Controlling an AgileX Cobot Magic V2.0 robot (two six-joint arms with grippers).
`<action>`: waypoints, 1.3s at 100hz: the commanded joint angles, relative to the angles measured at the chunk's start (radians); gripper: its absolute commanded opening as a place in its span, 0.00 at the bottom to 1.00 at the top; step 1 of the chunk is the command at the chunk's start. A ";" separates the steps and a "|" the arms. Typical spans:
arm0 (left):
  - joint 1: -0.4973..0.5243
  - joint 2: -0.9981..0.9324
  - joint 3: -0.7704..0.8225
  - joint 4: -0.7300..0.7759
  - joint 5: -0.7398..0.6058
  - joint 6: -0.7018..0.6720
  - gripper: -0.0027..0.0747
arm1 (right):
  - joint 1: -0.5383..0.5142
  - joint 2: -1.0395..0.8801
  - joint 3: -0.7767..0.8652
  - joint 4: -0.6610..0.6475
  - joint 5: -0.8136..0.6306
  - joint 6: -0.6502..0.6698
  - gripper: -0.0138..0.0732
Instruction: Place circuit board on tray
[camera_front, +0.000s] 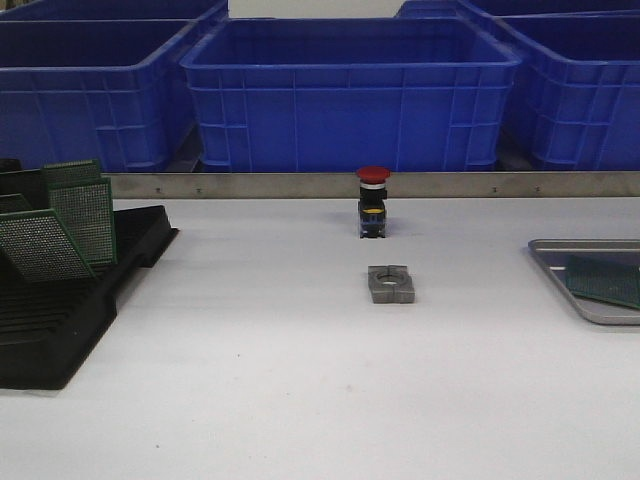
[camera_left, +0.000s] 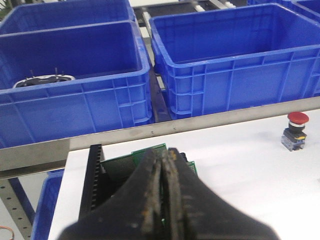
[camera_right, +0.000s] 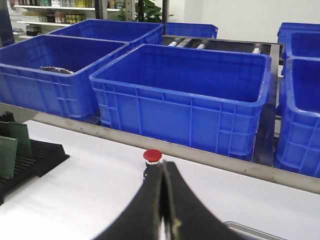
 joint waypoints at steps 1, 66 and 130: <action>0.002 -0.066 0.015 -0.023 -0.057 -0.011 0.01 | 0.001 -0.038 -0.004 0.030 0.011 -0.006 0.03; 0.002 -0.304 0.140 -0.034 -0.058 -0.011 0.01 | 0.001 -0.289 0.113 0.040 0.008 -0.006 0.03; 0.002 -0.304 0.142 -0.034 -0.058 -0.011 0.01 | 0.001 -0.289 0.113 0.040 0.011 -0.006 0.03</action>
